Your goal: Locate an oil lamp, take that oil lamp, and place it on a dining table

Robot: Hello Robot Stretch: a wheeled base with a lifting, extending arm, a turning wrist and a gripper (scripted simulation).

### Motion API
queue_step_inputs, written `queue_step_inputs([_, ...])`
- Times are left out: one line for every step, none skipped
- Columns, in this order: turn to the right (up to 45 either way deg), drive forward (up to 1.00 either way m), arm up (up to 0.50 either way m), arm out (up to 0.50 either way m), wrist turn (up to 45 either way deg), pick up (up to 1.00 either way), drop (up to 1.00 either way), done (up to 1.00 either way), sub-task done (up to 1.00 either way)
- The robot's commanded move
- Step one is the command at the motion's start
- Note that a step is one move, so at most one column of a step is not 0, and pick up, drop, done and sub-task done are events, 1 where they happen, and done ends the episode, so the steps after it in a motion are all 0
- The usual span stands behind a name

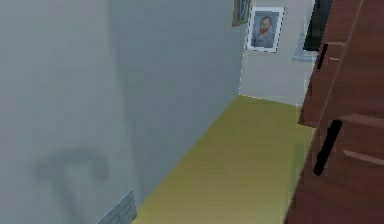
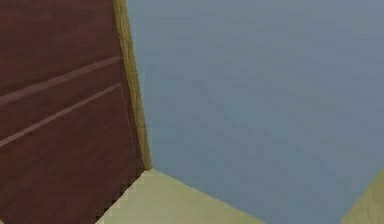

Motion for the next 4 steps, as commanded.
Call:
queue_step_inputs([0.0,0.9,0.0,0.0,0.0,0.0,0.0,0.0,0.0])
queue_step_inputs([45.0,0.0,0.0,0.0,0.0,0.0,0.0,0.0,0.0])
queue_step_inputs([15.0,0.0,0.0,0.0,0.0,0.0,0.0,0.0,0.0])
queue_step_inputs([3.0,0.0,0.0,0.0,0.0,0.0,0.0,0.0,0.0])
